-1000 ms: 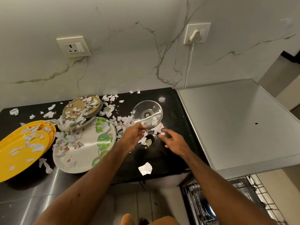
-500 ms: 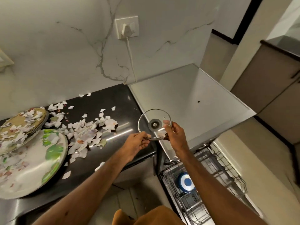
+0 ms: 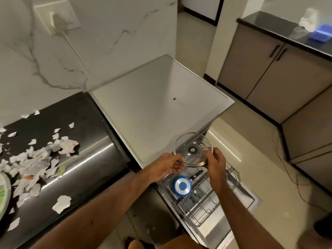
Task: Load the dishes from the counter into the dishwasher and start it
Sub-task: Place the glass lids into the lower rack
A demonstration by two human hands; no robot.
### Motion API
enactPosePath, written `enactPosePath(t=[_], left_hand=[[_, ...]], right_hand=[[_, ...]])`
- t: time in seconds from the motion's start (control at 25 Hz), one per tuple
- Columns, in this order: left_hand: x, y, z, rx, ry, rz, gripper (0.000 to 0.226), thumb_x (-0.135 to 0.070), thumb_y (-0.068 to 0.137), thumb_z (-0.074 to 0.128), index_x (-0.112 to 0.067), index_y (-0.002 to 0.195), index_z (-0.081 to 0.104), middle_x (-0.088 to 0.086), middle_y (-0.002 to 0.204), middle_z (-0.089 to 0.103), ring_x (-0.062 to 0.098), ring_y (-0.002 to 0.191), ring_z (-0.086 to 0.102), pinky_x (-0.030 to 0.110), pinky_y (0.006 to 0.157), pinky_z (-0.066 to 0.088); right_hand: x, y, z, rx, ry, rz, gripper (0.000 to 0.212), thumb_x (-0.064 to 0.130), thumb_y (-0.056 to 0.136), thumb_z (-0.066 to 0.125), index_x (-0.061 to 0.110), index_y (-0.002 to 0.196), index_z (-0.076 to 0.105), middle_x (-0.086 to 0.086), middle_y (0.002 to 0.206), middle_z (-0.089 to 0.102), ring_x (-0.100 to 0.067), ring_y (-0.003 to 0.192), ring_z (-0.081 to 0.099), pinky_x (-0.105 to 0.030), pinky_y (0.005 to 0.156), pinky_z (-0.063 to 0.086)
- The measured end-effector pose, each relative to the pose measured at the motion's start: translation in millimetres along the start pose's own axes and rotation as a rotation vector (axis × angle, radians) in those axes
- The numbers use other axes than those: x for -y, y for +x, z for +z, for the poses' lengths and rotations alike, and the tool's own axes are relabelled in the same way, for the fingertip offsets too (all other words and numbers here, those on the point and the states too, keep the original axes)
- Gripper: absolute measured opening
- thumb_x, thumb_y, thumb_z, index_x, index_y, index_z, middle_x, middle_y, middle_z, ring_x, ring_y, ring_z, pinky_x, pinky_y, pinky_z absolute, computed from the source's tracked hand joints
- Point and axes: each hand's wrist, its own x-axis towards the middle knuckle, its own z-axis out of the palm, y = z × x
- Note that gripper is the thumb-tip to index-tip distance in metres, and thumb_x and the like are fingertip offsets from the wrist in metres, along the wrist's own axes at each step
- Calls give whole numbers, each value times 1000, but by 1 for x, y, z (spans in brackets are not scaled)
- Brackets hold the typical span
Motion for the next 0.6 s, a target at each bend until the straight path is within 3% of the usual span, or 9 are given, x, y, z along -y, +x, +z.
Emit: enactPosePath(t=[0.08,0.16,0.28,0.4,0.48,0.6], left_hand=[[11,22,27,35,62,-37,29,-22,99,66,4,112,69,15,99,75,18,86,73,28,84,61],[26,47,44,29,146,-74,24,-23,100,64,-1,110,68,15,104,75,19,91,74,32,90,61],[54,92,57,-73,459,-67,17,-30,95,69,-17,105,65,7,107,74,18,95,74,37,90,61],[84,137,60,-161,908,15,44,-45,89,65,-26,128,62,1,124,69,20,107,67,34,93,56],[112,168,60,-131,954,43,51,-36,93,60,-25,142,57,1,139,59,23,123,60,34,104,49],[161,207,55,-87,1033,59,48,-28,89,53,-27,136,61,-2,141,58,20,127,56,38,109,47]], right_hand=[[-15,4,-33,-51,-4,23,17,20,105,60,6,113,66,-11,97,74,-28,82,72,-40,72,62],[-34,13,-54,-76,-32,53,15,23,104,61,10,111,67,-13,97,73,-35,85,71,-50,76,63],[-75,32,-72,-106,-84,137,10,24,103,61,17,108,67,-12,101,73,-35,92,73,-50,81,63],[-123,47,-75,-155,-120,233,6,21,103,62,19,106,66,-11,103,73,-32,92,73,-46,81,64],[-164,60,-72,-174,-118,303,9,20,102,64,20,110,66,-10,105,73,-29,90,74,-47,80,65],[-220,83,-63,-203,-113,389,21,21,101,67,15,122,64,-10,107,73,-26,89,76,-40,73,66]])
